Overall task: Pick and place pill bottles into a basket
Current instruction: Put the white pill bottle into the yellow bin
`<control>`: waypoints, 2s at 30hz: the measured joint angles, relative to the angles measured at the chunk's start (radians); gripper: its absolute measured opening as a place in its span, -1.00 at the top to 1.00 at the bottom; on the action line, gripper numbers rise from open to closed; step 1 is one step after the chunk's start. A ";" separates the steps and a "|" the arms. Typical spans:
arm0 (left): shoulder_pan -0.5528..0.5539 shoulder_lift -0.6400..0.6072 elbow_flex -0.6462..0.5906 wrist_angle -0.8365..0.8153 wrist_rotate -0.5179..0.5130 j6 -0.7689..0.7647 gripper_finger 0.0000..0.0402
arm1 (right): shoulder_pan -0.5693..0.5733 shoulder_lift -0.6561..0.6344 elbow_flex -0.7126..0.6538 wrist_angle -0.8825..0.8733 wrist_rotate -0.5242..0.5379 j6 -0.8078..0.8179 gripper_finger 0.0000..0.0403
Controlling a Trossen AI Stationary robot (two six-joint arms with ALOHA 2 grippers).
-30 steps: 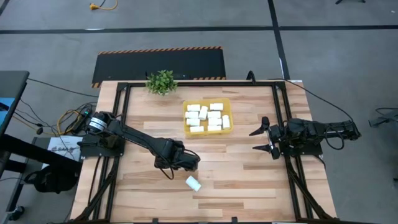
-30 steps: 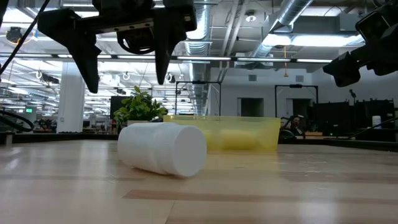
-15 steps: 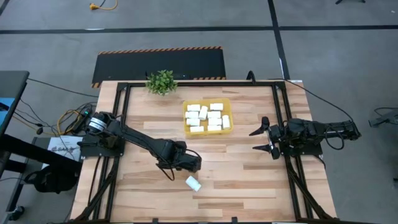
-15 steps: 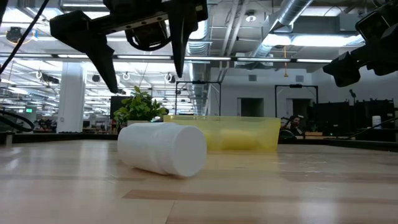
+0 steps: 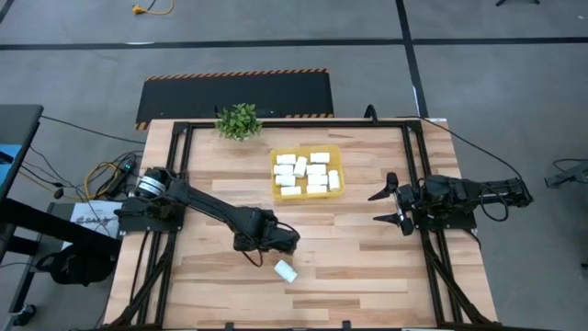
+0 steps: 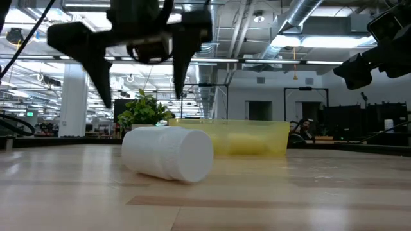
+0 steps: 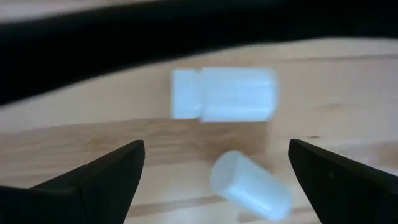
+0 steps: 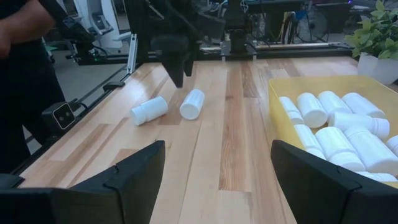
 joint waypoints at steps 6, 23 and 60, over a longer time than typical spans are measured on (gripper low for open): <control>0.011 0.115 0.140 -0.156 0.028 0.042 -0.92 | 0.000 0.000 0.000 0.001 0.000 0.000 -0.42; 0.011 0.177 0.255 -0.255 -0.002 0.067 -0.92 | 0.000 0.000 0.000 0.001 0.000 0.000 -0.42; 0.009 0.177 0.249 -0.226 -0.070 0.086 -0.92 | 0.000 0.000 0.000 0.001 0.000 0.000 -0.42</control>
